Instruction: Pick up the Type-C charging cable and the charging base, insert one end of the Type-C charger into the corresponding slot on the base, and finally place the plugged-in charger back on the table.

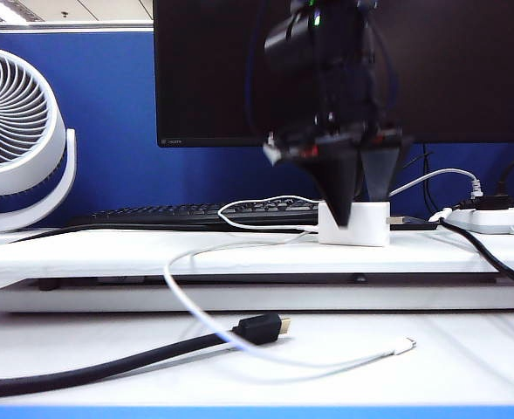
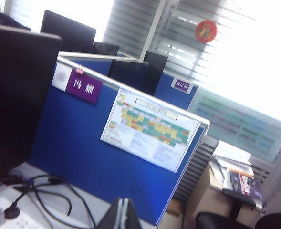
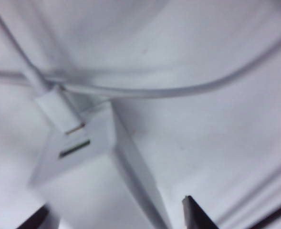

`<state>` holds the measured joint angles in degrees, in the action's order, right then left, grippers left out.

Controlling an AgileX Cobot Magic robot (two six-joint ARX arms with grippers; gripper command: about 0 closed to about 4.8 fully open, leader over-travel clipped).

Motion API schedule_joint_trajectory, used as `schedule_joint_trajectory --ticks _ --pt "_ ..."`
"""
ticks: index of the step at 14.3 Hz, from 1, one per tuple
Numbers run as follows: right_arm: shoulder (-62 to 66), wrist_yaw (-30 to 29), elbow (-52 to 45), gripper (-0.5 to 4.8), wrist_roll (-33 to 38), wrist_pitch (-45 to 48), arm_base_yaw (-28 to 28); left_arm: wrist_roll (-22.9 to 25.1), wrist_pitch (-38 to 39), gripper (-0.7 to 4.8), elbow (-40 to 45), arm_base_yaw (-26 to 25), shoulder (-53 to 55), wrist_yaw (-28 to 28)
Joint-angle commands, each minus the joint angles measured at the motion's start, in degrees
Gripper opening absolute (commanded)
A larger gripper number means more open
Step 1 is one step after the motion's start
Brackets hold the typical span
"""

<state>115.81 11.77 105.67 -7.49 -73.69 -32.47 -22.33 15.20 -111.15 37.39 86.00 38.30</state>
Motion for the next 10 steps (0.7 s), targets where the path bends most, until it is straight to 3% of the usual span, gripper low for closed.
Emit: schedule_joint_trajectory --ticks 1,3,5,6,8,10 --pt "-3.8 0.0 0.4 3.39 0.0 2.9 -0.1 2.5 1.4 0.2 -0.2 0.0 -0.3 -1.5" --pt "-7.8 0.0 0.4 3.37 0.0 5.7 -0.1 3.2 1.7 0.2 -0.2 0.0 -0.3 -2.8" --pt "-12.8 0.2 0.4 2.76 0.0 8.6 -0.1 5.2 3.3 0.2 -0.2 0.0 -0.5 -4.1" --pt "-15.3 1.6 0.4 2.04 0.0 10.1 -0.1 6.4 4.7 0.19 -0.2 0.0 -0.7 -5.8" --pt "-20.2 6.7 0.4 -0.08 -0.3 11.7 -0.1 9.0 8.2 0.12 -0.2 0.0 -1.8 -11.1" --pt "-25.6 10.4 0.4 -0.01 -2.1 11.6 -0.2 12.6 11.6 -0.06 -0.2 0.1 -3.8 -17.3"
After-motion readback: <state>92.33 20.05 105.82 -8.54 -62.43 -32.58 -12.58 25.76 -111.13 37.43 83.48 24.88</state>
